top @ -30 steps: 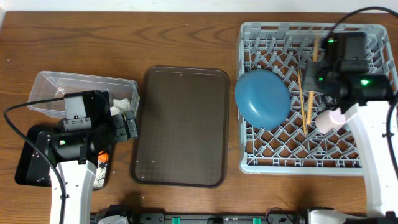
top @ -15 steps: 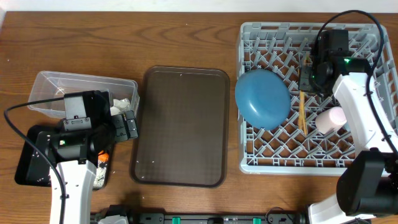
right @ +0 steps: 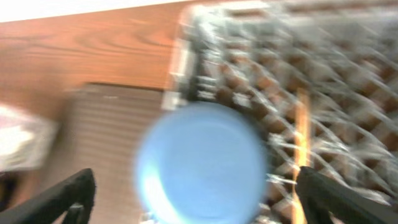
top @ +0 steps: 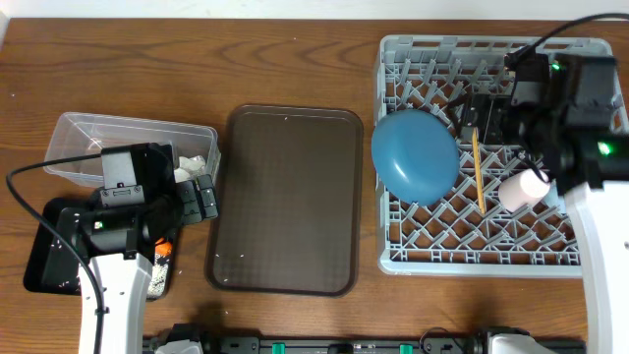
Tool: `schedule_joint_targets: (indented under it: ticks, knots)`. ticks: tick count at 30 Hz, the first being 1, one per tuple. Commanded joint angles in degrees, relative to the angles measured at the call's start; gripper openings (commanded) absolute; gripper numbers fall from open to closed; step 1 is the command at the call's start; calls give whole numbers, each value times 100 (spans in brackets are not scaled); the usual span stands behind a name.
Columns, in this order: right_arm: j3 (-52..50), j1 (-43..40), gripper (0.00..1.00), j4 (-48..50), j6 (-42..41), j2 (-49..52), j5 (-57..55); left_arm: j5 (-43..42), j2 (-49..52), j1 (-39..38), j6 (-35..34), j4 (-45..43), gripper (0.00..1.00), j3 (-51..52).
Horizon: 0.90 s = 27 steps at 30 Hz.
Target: Sort waste into correct bins and load items into the dishwasher rack
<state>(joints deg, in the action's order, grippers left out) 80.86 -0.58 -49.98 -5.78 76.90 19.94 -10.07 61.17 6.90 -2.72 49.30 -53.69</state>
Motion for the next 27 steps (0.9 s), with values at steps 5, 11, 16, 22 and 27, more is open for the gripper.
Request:
schedule_joint_targets:
  ticks: [5,11,16,22,27]
  knots:
    - [90,407,99,-70,-280,-623,1338,68,-50,-22,57,15,98,-114]
    - [90,380,99,-479,-334,-887,1005,68,-50,-22,57,15,98,-114]
    - [90,236,99,-542,498,-1272,831,70,-50,-22,57,15,98,-114]
    - [-114,332,99,-562,1078,-1926,114,68,-50,-22,57,13,98,-114]
    - [-1311,350,99,702,1078,-2833,-584,68,-50,-22,57,13,98,-114]
